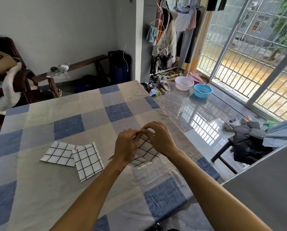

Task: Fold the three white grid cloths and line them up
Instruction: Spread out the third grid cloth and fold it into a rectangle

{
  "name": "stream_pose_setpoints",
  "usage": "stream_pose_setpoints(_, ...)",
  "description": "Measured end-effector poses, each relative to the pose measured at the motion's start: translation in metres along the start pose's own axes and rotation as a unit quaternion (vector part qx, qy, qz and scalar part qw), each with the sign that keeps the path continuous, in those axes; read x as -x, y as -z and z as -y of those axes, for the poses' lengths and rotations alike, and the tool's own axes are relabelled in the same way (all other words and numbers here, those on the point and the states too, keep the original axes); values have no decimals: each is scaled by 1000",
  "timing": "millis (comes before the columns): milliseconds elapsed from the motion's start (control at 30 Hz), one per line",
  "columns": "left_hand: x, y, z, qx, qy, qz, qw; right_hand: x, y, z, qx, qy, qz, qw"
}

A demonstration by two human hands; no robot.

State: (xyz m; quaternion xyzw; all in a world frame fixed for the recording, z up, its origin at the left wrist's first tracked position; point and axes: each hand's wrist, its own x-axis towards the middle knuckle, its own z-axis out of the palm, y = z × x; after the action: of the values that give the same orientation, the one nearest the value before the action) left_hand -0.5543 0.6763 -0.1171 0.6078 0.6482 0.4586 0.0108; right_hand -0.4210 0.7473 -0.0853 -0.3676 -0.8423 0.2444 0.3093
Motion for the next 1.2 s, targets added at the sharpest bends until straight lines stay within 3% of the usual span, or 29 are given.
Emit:
stream_pose_setpoints(467, 27, 24, 32, -55, 25, -21, 998, -26, 28, 5, -46, -30, -141, 989)
stream_pose_setpoints(733, 42, 22, 50, -86, 36, 10, 996, -30, 43, 3, -35, -64, -190, 979)
stream_pose_setpoints(867, 52, 14, 61, -91, 96, 57, 990, -28, 38, 6, -13, -56, -209, 976)
stream_pose_setpoints(933, 58, 10, 63, -90, 136, 76, 984, -26, 36, 5, 21, -26, -199, 979)
stream_pose_setpoints(1033, 56, 8, 55, -99, 151, 34, 983, -22, 33, -2, 75, 34, -161, 984)
stream_pose_setpoints(1200, 21, 7, 14, -102, 25, 25, 994, -6, 10, -5, 87, 82, -99, 988)
